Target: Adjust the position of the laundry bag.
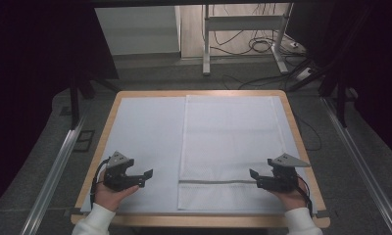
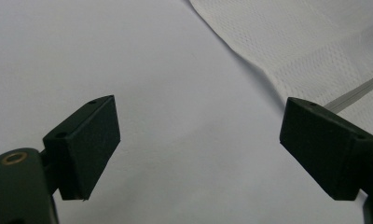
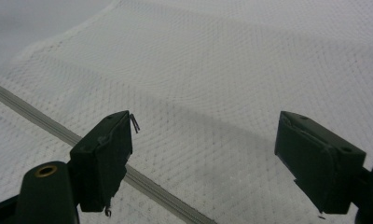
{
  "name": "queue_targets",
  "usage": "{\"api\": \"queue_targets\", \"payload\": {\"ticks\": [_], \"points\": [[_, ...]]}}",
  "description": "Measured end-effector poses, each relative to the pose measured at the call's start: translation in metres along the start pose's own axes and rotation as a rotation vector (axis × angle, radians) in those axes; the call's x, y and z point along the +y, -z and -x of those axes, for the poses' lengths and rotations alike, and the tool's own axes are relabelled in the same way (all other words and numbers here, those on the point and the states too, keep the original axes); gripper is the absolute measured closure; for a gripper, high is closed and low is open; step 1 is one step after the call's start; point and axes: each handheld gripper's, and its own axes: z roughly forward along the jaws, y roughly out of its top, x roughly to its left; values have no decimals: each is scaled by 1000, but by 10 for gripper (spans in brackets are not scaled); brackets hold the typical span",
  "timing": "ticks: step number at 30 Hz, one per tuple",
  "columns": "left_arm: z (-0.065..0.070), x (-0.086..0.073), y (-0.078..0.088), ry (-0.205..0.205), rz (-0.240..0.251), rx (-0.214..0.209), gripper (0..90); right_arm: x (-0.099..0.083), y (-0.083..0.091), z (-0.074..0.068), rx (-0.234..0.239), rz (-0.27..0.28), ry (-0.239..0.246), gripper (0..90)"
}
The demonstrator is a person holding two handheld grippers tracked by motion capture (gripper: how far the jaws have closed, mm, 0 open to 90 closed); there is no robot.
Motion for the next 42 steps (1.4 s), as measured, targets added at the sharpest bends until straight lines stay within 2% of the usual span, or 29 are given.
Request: {"api": "queue_targets", "payload": {"ticks": [3, 4, 5, 6, 7, 10, 14, 17, 24, 27, 28, 29, 34, 42], "points": [[0, 0, 3, 3, 13, -6, 129, 1, -2, -1, -1, -4, 10, 187], [1, 0, 5, 3, 30, 12, 128, 2, -3, -2, 0, -10, 16, 188], [3, 0, 7, -5, 58, 49, 139, 2, -3, -2, 1, -14, 15, 196], [5, 1, 10, -18, 79, 76, 179, 2, -2, -3, -4, -15, 15, 205], [6, 2, 13, -22, 91, 84, 202, 2, -1, -3, -14, -13, 15, 209], [9, 5, 17, -20, 123, 101, 198, 3, 2, -1, -24, -4, 6, 210], [12, 4, 15, -22, 100, 112, 183, 3, 4, 3, -31, -1, -10, 210], [12, 4, 18, -1, 78, 119, 211, 4, 5, 4, -31, 3, -17, 210], [16, 12, 22, 3, 80, 115, 228, 4, 2, 4, -23, -5, -11, 211], [21, 16, 17, 4, 59, 106, 233, 4, 3, 4, -24, -4, -10, 211], [27, 19, 11, -3, 31, 118, 240, 4, 4, 5, -28, -4, -7, 213], [27, 19, 11, -3, 31, 118, 244, 4, 4, 5, -28, -4, -7, 213], [44, 27, -3, -24, -1, 93, 250, 3, 7, 12, -41, 5, -24, 215], [49, 28, -12, -12, -59, 50, 251, 3, 6, 9, -31, 8, -15, 215]]}}
